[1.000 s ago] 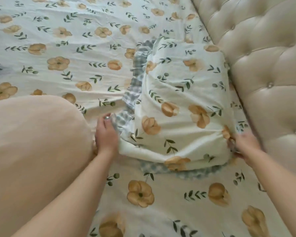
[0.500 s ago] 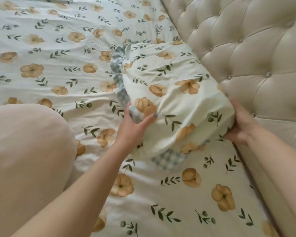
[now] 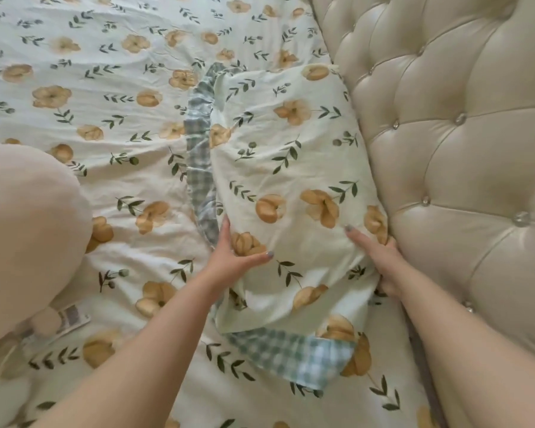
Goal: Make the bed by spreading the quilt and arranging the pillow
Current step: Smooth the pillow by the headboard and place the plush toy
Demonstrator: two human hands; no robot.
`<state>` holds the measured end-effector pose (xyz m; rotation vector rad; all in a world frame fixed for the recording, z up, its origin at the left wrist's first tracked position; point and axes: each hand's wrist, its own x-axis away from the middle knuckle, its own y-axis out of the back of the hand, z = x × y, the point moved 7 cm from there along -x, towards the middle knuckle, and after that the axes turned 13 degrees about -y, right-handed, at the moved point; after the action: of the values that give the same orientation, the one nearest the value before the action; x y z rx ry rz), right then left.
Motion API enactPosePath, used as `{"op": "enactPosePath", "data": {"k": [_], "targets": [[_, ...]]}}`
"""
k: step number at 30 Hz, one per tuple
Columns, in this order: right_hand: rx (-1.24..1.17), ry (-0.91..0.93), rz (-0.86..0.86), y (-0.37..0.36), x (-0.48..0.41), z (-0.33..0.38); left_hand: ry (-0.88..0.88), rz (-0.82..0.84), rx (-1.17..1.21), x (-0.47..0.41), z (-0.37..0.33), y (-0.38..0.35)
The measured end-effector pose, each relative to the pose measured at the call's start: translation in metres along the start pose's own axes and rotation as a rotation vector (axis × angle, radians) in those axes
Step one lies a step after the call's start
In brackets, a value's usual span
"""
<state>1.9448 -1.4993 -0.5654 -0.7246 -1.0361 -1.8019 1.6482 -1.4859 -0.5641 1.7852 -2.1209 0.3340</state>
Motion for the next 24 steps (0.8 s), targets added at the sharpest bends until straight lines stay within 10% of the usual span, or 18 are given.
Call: {"op": "enactPosePath", "data": {"k": [5, 15, 21, 24], "targets": [[0.039, 0.125, -0.080, 0.016, 0.013, 0.021, 0.012, -0.238, 0.140, 0.004, -0.008, 0.002], [0.627, 0.474, -0.390, 0.021, 0.062, 0.032, -0.075, -0.386, -0.641, 0.022, -0.028, 0.053], [0.333, 1.024, -0.379, -0.011, 0.111, 0.104, -0.613, -0.362, -0.616, 0.018, -0.095, 0.005], [0.709, 1.113, -0.420, -0.051, 0.080, 0.107, -0.788, -0.362, -0.485, 0.011, -0.124, -0.019]]}}
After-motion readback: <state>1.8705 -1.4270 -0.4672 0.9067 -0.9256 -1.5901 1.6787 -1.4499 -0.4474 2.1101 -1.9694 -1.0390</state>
